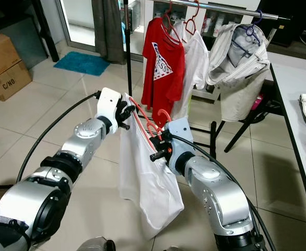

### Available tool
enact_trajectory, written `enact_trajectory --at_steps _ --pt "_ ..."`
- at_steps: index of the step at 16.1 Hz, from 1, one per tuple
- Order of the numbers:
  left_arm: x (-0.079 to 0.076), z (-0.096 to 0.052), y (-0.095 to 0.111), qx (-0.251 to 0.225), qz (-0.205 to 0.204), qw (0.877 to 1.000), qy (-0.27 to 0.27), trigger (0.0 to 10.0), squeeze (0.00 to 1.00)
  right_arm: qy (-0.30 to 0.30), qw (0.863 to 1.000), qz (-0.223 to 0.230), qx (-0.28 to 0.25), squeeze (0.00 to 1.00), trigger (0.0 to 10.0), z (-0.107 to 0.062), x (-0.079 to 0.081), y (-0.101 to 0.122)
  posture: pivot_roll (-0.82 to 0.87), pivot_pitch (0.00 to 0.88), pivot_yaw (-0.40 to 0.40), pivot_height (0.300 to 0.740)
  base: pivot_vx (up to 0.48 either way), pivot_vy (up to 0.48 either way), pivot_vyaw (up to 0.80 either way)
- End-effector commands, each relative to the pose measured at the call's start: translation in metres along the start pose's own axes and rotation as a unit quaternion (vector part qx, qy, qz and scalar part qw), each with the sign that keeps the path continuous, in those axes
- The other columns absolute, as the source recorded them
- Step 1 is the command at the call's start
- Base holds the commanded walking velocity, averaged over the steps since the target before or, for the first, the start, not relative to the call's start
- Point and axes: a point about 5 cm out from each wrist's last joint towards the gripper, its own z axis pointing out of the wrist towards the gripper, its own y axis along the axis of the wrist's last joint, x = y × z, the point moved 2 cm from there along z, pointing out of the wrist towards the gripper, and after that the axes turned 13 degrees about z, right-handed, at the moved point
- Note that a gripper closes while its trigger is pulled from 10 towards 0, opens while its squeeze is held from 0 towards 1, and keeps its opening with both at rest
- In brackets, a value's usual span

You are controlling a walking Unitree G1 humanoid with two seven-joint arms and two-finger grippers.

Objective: Hang hanger

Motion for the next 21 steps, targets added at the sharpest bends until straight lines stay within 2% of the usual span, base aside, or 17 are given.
enact_trajectory --at_steps 1,2,14,17,18,21 --pt "0.0 0.002 0.005 -0.006 -0.003 1.0 -0.003 0.4 0.0 0.013 0.999 -0.014 -0.026 0.0 10.0 -0.003 0.006 0.011 -0.13 0.0 0.002 0.74 0.0 0.0 0.0" --pt "0.001 0.002 0.005 -0.006 -0.002 1.0 -0.004 0.0 0.0 0.014 0.999 -0.014 -0.026 0.0 10.0 -0.003 0.006 0.011 -0.13 0.0 0.003 0.74 0.0 0.0 0.0" --pt "0.007 0.0 0.001 0.001 -0.008 1.0 0.006 0.0 0.0 0.016 0.999 -0.017 -0.024 0.0 10.0 -0.003 0.006 0.01 -0.13 0.0 0.001 0.74 0.0 0.0 0.0" --pt "0.013 -0.003 0.005 -0.025 -0.021 0.999 0.026 0.0 0.0 -0.03 0.999 -0.009 -0.014 0.0 10.0 -0.002 -0.006 0.006 -0.13 0.0 0.0 0.74 0.0 0.0 0.0" --pt "0.015 -0.006 0.007 -0.043 -0.026 0.998 0.033 0.0 0.0 -0.072 0.997 0.001 0.005 0.0 10.0 -0.004 -0.019 0.0 -0.12 0.0 -0.004 0.74 0.0 0.0 0.0" --pt "0.012 -0.01 0.011 -0.063 -0.025 0.997 0.033 0.0 0.0 -0.12 0.992 0.01 0.048 0.0 10.0 -0.008 -0.036 -0.015 -0.11 0.0 -0.015 0.74 0.0 0.0 0.0"
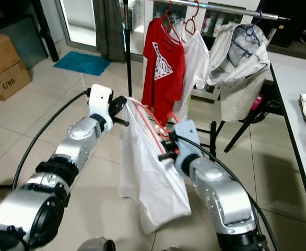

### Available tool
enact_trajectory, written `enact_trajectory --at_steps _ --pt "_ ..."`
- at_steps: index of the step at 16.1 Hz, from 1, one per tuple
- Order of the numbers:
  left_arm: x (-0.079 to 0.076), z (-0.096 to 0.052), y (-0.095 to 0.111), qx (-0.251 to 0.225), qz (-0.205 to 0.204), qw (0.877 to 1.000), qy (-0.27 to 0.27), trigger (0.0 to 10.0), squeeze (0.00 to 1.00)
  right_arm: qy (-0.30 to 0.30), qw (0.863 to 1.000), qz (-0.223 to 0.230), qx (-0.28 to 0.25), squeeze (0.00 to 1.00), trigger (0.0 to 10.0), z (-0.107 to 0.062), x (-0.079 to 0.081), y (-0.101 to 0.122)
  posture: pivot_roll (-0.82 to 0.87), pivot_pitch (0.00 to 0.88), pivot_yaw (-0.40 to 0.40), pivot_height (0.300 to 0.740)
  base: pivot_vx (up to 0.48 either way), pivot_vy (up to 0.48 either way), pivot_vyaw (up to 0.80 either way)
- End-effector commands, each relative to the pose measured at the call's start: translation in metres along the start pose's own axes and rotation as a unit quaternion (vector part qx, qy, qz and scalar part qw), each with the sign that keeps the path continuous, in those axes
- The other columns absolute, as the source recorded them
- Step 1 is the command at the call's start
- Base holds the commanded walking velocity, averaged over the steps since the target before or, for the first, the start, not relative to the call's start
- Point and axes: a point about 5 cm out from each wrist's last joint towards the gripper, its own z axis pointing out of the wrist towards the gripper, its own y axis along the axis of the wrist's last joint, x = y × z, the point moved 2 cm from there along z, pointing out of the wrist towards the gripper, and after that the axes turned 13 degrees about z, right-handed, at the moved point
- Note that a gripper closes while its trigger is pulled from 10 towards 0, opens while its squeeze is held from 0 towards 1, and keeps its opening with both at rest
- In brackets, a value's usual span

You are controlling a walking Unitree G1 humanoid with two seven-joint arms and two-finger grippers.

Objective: Hang hanger

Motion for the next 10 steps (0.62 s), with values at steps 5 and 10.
enact_trajectory --at_steps 5,10 --pt "-0.012 0.0 0.008 -0.007 0.008 1.0 -0.02 0.0 0.0 0.021 1.0 -0.001 -0.011 0.0 10.0 -0.002 0.007 0.006 -0.12 0.0 -0.024 0.74 0.0 0.0 0.0" --pt "-0.033 0.0 0.005 0.012 0.027 0.996 -0.079 0.0 0.0 0.074 0.997 0.001 -0.039 0.0 10.0 -0.002 0.026 0.015 -0.11 0.0 -0.025 0.74 0.0 0.0 0.0"
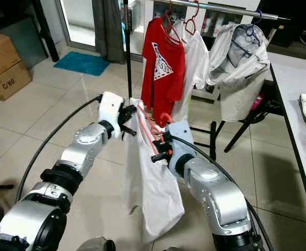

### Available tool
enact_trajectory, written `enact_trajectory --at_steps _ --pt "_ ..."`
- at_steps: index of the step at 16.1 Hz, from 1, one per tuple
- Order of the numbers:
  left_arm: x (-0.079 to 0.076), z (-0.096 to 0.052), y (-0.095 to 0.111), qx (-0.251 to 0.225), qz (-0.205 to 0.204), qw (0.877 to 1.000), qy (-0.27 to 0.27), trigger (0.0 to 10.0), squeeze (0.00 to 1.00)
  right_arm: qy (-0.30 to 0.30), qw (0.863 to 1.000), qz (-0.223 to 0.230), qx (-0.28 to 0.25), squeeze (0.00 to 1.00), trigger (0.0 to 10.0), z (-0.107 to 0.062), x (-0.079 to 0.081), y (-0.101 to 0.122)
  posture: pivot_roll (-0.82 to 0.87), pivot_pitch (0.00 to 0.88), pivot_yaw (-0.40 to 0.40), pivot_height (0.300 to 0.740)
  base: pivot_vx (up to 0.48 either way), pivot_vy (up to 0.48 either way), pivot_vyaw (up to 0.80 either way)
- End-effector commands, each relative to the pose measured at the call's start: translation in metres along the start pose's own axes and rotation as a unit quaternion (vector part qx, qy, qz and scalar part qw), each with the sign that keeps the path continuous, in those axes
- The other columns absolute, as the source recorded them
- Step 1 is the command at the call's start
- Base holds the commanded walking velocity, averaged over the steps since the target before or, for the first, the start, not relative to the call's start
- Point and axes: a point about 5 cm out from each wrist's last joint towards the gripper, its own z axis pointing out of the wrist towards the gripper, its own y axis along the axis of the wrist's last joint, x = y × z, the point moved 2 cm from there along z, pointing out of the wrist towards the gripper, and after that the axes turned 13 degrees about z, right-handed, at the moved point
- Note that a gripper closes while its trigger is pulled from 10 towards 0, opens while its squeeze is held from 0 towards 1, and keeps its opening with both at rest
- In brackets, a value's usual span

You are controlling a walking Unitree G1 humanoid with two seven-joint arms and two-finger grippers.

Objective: Hang hanger

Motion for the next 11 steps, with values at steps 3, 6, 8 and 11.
enact_trajectory --at_steps 3,6,8,11 --pt "-0.005 -0.003 0.003 -0.003 0.014 1.0 -0.026 0.0 0.0 0.009 1.0 -0.009 -0.021 0.0 10.0 0.0 0.002 0.01 -0.1 0.0 -0.031 0.74 0.0 0.0 0.0" --pt "-0.017 -0.006 0.013 -0.027 0.028 0.997 -0.074 0.0 0.0 -0.004 1.0 -0.014 -0.007 0.0 10.0 0.001 -0.002 0.005 -0.1 0.0 -0.032 0.74 0.0 0.0 0.0" --pt "-0.022 -0.009 0.023 -0.044 0.041 0.993 -0.1 0.0 0.0 -0.015 1.0 -0.014 0.011 0.0 10.0 0.001 -0.007 -0.001 -0.1 0.0 -0.031 0.74 0.0 0.0 0.0" --pt "-0.024 -0.015 0.023 -0.035 0.06 0.99 -0.124 0.0 0.0 -0.023 1.0 -0.013 0.016 0.0 10.0 0.001 -0.009 -0.004 -0.1 0.0 -0.029 0.74 0.0 0.0 0.0"
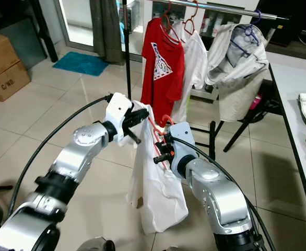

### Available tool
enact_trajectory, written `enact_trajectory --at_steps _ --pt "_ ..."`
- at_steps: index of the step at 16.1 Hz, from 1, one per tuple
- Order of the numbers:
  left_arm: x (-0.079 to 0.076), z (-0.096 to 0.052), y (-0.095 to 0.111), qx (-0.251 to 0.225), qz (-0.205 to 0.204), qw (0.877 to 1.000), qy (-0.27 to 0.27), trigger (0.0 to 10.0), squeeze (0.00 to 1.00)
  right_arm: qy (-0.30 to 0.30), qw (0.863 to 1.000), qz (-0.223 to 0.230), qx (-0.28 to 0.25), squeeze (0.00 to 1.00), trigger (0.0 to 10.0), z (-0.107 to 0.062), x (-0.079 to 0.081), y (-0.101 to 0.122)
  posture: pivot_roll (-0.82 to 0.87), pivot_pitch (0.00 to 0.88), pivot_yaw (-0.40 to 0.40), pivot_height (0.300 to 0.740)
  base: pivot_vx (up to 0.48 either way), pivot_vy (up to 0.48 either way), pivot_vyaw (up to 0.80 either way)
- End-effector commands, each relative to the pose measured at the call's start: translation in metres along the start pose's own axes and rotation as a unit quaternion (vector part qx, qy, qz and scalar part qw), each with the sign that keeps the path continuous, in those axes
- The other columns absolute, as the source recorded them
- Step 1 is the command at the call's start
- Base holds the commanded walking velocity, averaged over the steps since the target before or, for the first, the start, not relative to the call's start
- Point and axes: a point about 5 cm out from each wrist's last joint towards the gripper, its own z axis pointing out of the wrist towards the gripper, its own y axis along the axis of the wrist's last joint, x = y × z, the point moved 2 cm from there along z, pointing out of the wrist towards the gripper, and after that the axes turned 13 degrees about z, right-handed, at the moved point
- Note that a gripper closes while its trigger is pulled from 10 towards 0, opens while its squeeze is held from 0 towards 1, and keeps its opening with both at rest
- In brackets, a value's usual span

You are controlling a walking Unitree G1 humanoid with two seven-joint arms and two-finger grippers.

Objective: Hang hanger

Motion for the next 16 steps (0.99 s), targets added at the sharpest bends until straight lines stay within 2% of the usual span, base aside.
enact_trajectory --at_steps 1,3,4,7,10,11,12,13,14,15,16 --pt "-0.003 -0.002 0.003 0.003 0.015 1.0 -0.019 0.0 0.0 -0.006 1.0 -0.003 0.003 0.0 10.0 0.0 -0.001 0.0 -0.09 0.0 -0.029 0.74 0.0 0.0 0.0" --pt "-0.001 -0.01 -0.001 0.027 0.027 0.999 -0.016 0.0 0.0 -0.013 1.0 -0.003 0.002 0.0 10.0 0.001 -0.004 0.0 -0.09 0.0 -0.023 0.74 0.0 0.0 0.0" --pt "0.009 -0.017 -0.006 0.051 0.03 0.998 0.021 0.0 0.0 -0.022 1.0 -0.005 -0.004 0.0 10.0 0.001 -0.005 0.001 -0.09 0.0 -0.022 0.74 0.0 0.0 0.0" --pt "0.027 -0.027 -0.018 0.08 0.006 0.993 0.088 0.0 0.0 -0.021 1.0 -0.005 -0.01 0.0 10.0 0.002 -0.004 0.003 -0.08 0.003 -0.024 0.74 0.0 0.0 0.0" --pt "0.017 -0.026 -0.014 0.075 -0.001 0.996 0.057 0.0 0.0 -0.024 1.0 -0.007 -0.012 0.0 10.0 0.003 -0.005 0.004 -0.08 0.004 -0.024 0.74 0.0 0.0 0.0" --pt "0.001 -0.024 -0.013 0.074 0.004 0.997 0.008 0.0 0.0 -0.026 1.0 -0.007 -0.014 0.0 10.0 0.003 -0.006 0.005 -0.08 0.003 -0.022 0.74 0.0 0.0 0.0" --pt "-0.003 -0.023 -0.013 0.075 0.003 0.997 -0.001 0.0 0.0 -0.028 0.999 -0.007 -0.016 0.0 10.0 0.003 -0.007 0.005 -0.08 0.002 -0.02 0.74 0.0 0.0 0.0" --pt "-0.006 -0.024 -0.014 0.081 0.002 0.997 -0.005 0.6 0.0 -0.03 0.999 -0.007 -0.018 0.0 10.0 0.003 -0.008 0.006 -0.08 0.001 -0.019 0.74 0.0 0.0 0.0" --pt "-0.007 -0.026 -0.018 0.095 -0.006 0.995 -0.01 10.0 0.0 -0.032 0.999 -0.007 -0.021 0.0 10.0 0.003 -0.009 0.006 -0.08 0.0 -0.017 0.74 0.0 0.0 0.0" --pt "-0.007 -0.027 -0.018 0.093 -0.015 0.995 -0.012 10.0 0.0 -0.032 0.999 -0.006 -0.021 0.0 10.0 0.003 -0.009 0.007 -0.08 0.0 -0.017 0.74 0.0 0.0 0.0" --pt "-0.005 -0.028 -0.016 0.088 -0.014 0.996 -0.011 10.0 1.0 -0.032 0.999 -0.006 -0.022 0.0 10.0 0.004 -0.009 0.007 -0.08 0.0 -0.016 0.74 0.0 0.0 0.0"
